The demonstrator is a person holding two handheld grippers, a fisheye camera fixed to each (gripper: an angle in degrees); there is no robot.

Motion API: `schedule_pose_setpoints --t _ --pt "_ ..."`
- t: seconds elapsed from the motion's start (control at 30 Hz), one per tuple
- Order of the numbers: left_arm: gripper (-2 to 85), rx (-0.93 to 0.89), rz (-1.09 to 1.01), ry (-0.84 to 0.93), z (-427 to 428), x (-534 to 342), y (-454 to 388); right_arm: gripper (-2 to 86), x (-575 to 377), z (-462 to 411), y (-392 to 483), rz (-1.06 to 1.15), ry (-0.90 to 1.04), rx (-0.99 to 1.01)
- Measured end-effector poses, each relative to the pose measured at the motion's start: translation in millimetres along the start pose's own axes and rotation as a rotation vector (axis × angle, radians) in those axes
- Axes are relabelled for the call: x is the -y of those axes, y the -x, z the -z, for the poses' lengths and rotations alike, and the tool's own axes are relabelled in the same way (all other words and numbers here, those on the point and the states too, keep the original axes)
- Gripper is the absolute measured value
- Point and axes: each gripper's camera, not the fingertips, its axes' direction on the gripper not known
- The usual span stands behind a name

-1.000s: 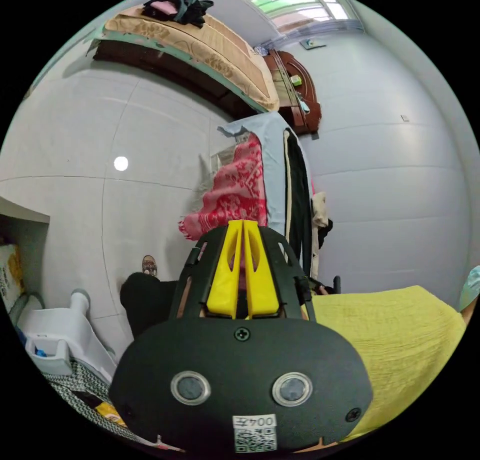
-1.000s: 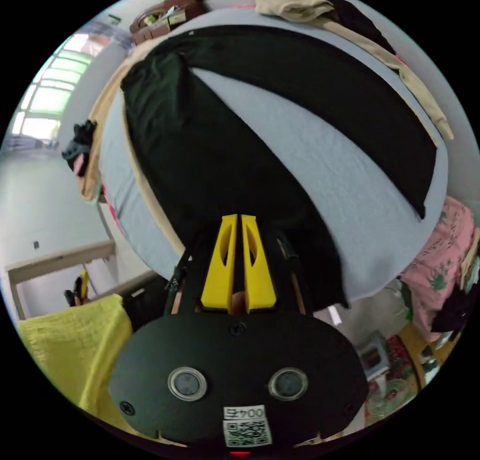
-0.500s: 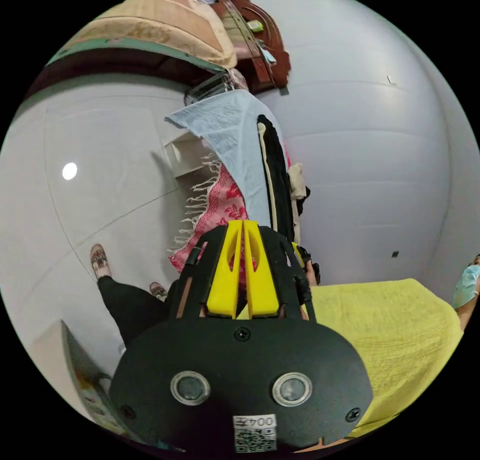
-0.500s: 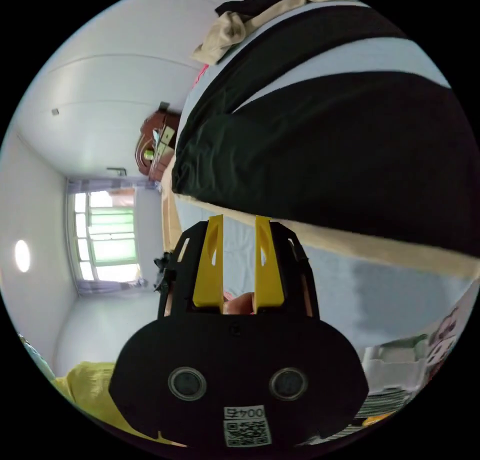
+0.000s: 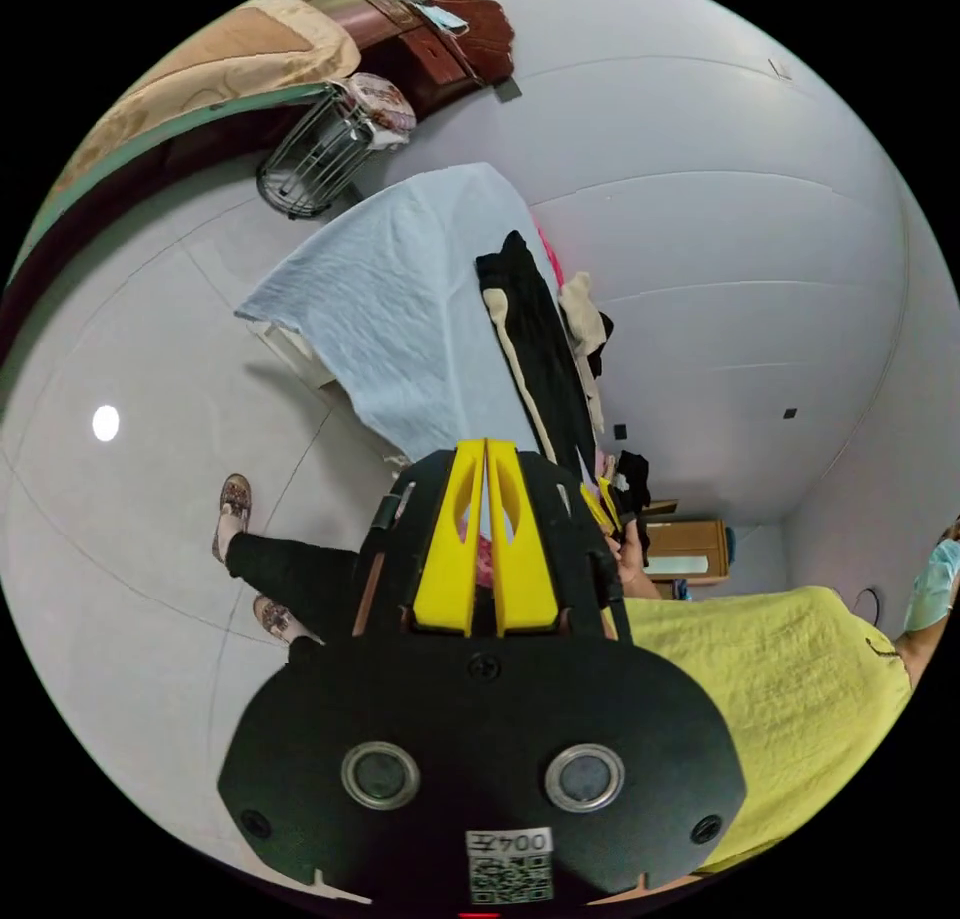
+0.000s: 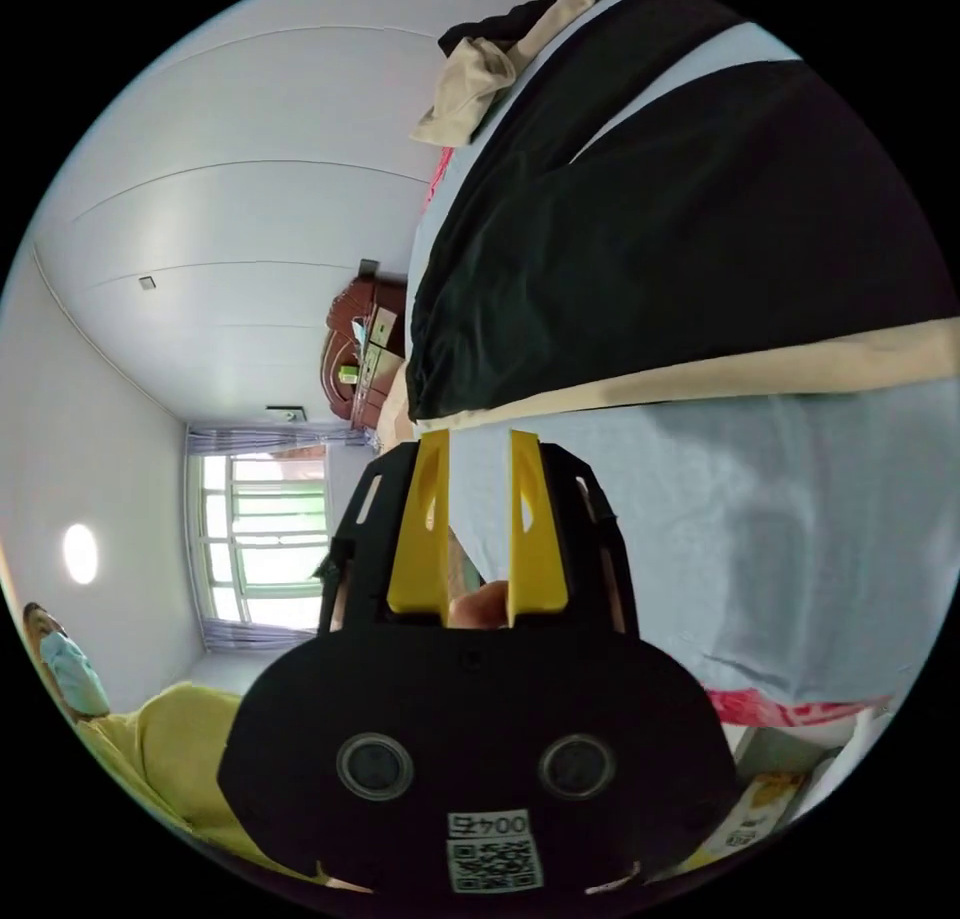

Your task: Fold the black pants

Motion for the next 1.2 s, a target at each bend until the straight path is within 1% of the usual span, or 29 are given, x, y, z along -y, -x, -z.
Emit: schedule_pose_setpoints --t 0.07,0.17,0.27,0.37,0.5,0.63,0.67,0.77,0.87,0.9,1.03,1.1,1.2 --pt "0.7 0.023 0.001 0.037 -4 36 -1 9.9 3 -19 -2 -0.030 -0.004 0.026" --pt "1.7 0.009 -0.020 0.084 -7 92 -6 9.9 9 -43 4 -0.053 -0.056 0.060" --pt "4.8 0.088 -0.118 0.156 -22 144 -11 10.0 12 -63 15 -0.059 -0.065 0.065" --pt "8.6 0.125 -0.216 0.199 -57 191 -14 10.1 17 -74 30 -0.047 -0.051 0.037" --pt "12.2 0.218 -0.400 0.320 -136 257 -27 10.1 10 -68 44 -0.038 -0.113 0.015" --pt "14.7 0.340 -0.581 0.379 -202 308 -41 9.9 -11 -58 48 -0.073 -0.181 -0.014" --pt "14.8 0.337 -0.595 0.389 -208 313 -42 9.9 -20 -55 48 -0.090 -0.203 -0.013" --pt "13.2 0.314 -0.632 0.482 -243 331 -36 9.4 -41 -55 43 -0.135 -0.236 -0.022" --pt "7.7 0.299 -0.617 0.559 -263 338 -22 8.6 -56 -59 35 -0.175 -0.259 -0.010" --pt "4.8 0.291 -0.602 0.567 -265 341 -15 8.4 -60 -60 34 -0.185 -0.268 -0.005" --pt "2.1 0.228 -0.581 0.511 -245 354 -3 8.3 -62 -63 32 -0.173 -0.255 -0.012" --pt "1.7 0.253 -0.579 0.504 -241 357 8 8.2 -54 -65 34 -0.140 -0.209 -0.047" --pt "1.6 0.275 -0.510 0.529 -247 361 40 8.2 -40 -75 38 -0.079 -0.126 -0.100"
